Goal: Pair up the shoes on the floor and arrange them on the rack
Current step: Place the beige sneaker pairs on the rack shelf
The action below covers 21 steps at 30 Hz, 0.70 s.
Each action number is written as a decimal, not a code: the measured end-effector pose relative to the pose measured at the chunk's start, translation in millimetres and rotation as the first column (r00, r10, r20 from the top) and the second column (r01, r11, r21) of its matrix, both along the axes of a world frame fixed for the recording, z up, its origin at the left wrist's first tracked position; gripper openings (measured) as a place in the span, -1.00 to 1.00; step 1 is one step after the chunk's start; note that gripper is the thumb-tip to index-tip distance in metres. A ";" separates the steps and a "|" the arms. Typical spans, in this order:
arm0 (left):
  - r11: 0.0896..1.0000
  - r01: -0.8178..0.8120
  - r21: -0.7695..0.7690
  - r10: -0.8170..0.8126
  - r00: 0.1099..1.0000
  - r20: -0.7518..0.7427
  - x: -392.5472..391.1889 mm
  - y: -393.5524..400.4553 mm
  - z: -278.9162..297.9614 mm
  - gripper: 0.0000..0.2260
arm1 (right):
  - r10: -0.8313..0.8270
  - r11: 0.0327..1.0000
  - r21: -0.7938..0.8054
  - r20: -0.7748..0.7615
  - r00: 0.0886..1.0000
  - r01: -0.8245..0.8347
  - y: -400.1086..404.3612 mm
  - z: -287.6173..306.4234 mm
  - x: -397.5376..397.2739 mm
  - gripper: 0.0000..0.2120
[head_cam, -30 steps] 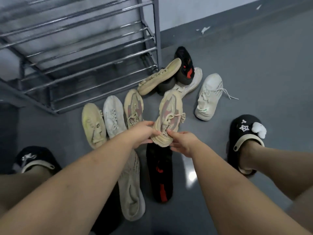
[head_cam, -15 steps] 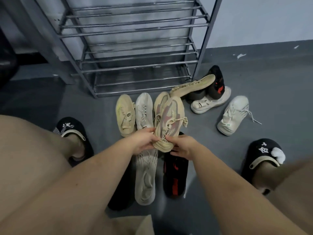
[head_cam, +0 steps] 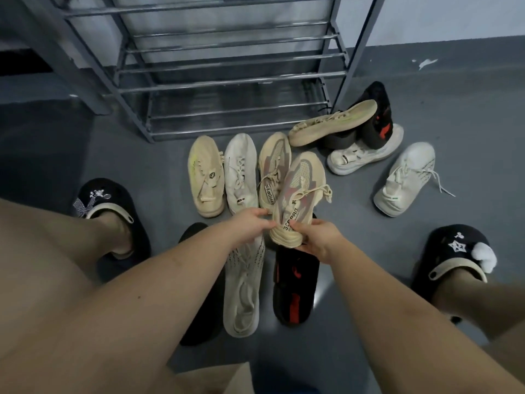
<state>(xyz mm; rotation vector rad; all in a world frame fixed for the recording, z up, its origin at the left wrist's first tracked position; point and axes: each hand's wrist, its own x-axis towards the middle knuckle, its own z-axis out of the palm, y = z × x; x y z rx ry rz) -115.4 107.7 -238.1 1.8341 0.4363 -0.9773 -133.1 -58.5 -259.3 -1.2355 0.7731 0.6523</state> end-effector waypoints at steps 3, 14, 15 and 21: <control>0.988 0.080 0.129 -0.085 0.996 0.029 13.3 -6.9 -9.7 -0.42 | -0.065 0.993 -0.103 -0.013 0.998 0.064 -9.4 -15.0 7.1 -0.73; 0.819 0.234 0.524 -0.352 0.926 0.136 82.9 -14.7 -53.9 -0.55 | -0.052 0.947 -0.316 0.031 0.998 0.059 -41.1 -50.0 55.7 -0.48; 0.775 0.272 0.570 -0.398 0.911 0.106 89.0 -16.7 -58.4 -0.49 | -0.035 0.935 -0.351 0.033 0.999 0.044 -44.2 -52.8 58.7 -0.47; 0.671 0.328 0.665 -0.450 0.893 0.015 105.8 -24.4 -86.6 -0.20 | -0.073 0.943 -0.324 0.006 0.997 0.071 -52.5 -66.0 64.2 -0.54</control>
